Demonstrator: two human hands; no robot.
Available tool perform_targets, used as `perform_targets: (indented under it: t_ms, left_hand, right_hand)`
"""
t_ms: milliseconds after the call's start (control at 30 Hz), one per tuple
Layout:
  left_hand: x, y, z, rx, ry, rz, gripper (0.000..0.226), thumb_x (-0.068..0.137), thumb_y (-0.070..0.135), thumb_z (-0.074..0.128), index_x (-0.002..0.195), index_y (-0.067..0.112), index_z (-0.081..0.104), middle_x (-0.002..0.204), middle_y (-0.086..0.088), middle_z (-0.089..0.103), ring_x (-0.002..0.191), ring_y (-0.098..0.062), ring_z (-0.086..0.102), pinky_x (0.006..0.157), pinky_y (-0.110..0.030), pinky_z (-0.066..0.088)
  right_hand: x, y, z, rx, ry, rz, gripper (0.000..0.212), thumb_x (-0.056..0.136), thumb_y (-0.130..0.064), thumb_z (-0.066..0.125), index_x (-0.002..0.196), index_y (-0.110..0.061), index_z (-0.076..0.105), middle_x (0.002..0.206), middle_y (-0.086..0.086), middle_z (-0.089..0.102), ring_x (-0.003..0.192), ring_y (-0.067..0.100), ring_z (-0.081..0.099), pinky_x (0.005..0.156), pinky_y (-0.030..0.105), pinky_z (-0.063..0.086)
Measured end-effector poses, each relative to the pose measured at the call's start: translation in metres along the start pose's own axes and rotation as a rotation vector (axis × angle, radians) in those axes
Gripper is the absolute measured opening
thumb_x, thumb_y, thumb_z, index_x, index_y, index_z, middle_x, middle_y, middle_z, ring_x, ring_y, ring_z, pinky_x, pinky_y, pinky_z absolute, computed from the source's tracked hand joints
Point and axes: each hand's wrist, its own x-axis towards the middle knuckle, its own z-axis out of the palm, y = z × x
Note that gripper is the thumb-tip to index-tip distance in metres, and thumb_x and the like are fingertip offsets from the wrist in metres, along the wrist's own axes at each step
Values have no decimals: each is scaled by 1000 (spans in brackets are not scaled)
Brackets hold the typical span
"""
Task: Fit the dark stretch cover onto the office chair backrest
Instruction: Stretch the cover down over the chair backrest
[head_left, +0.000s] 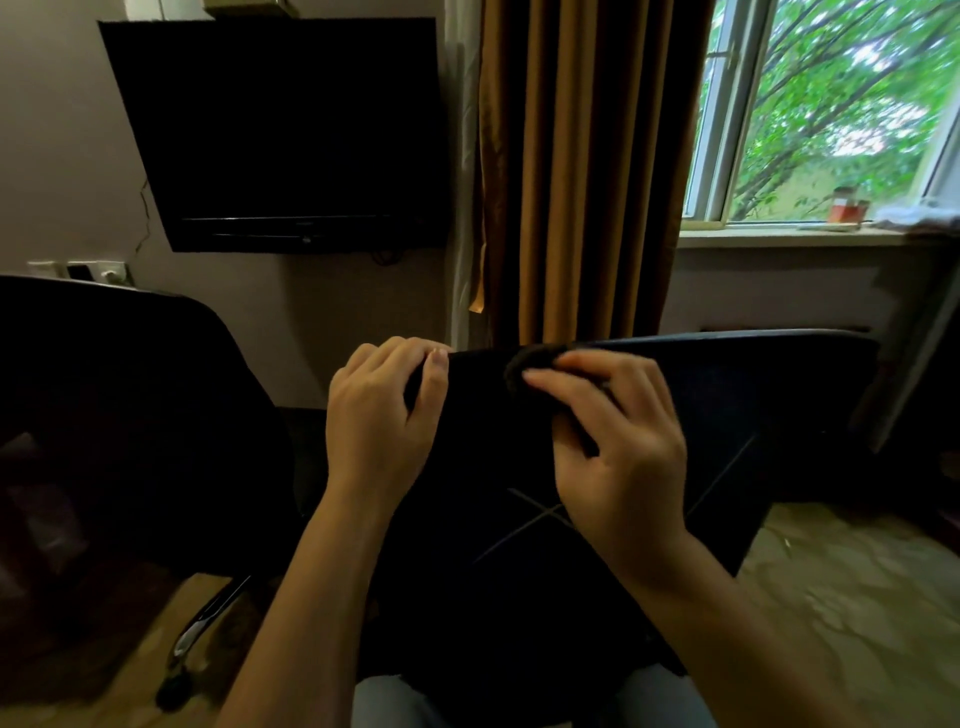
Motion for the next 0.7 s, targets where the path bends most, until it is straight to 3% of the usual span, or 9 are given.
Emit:
perform_targets:
  t_ms: [67, 167, 267, 500, 600, 700]
  left_hand:
    - [1, -1, 0, -2, -3, -6, 38, 98, 37, 34, 95, 19, 67, 87, 12, 63, 79, 3, 42, 71, -27, 34]
    - [1, -2, 0, 8, -8, 2, 38, 98, 37, 33, 95, 19, 67, 87, 10, 63, 79, 2, 42, 70, -27, 34]
    - [1, -2, -1, 18, -4, -7, 39, 98, 37, 33, 96, 19, 67, 88, 11, 64, 80, 0, 45, 72, -27, 37]
    - [-1, 0, -1, -1, 0, 10, 37, 98, 36, 35, 96, 18, 67, 88, 10, 65, 81, -1, 47, 72, -29, 40]
    - [-1, 0, -1, 0, 9, 11, 36, 98, 35, 35, 95, 19, 67, 87, 10, 65, 80, -2, 48, 72, -29, 40]
    - [-1, 0, 0, 11, 8, 12, 36, 98, 35, 34, 95, 18, 67, 86, 10, 63, 80, -2, 47, 71, -29, 38]
  right_hand:
    - [10, -6, 5, 11, 11, 4, 22, 83, -5, 65, 105, -7, 71, 106, 10, 61, 102, 18, 54, 92, 18, 44]
    - [-1, -8, 21, -29, -105, -45, 22, 86, -12, 62, 105, -10, 71, 109, 7, 62, 105, 17, 53, 91, 17, 42]
    - [-34, 4, 40, -37, -179, -75, 15, 85, -10, 64, 96, -13, 74, 103, 3, 65, 100, 15, 55, 81, 17, 46]
    - [-75, 25, 39, -39, -384, -66, 27, 73, -1, 66, 89, -19, 76, 95, -4, 67, 94, 11, 56, 68, 22, 53]
    - [-54, 14, 23, 31, -351, -45, 22, 85, -11, 55, 94, -14, 75, 100, -1, 66, 97, 14, 58, 74, 24, 53]
    - [-19, -2, 4, 65, -213, -38, 22, 87, -14, 56, 100, -9, 73, 104, 6, 63, 100, 17, 57, 84, 21, 48]
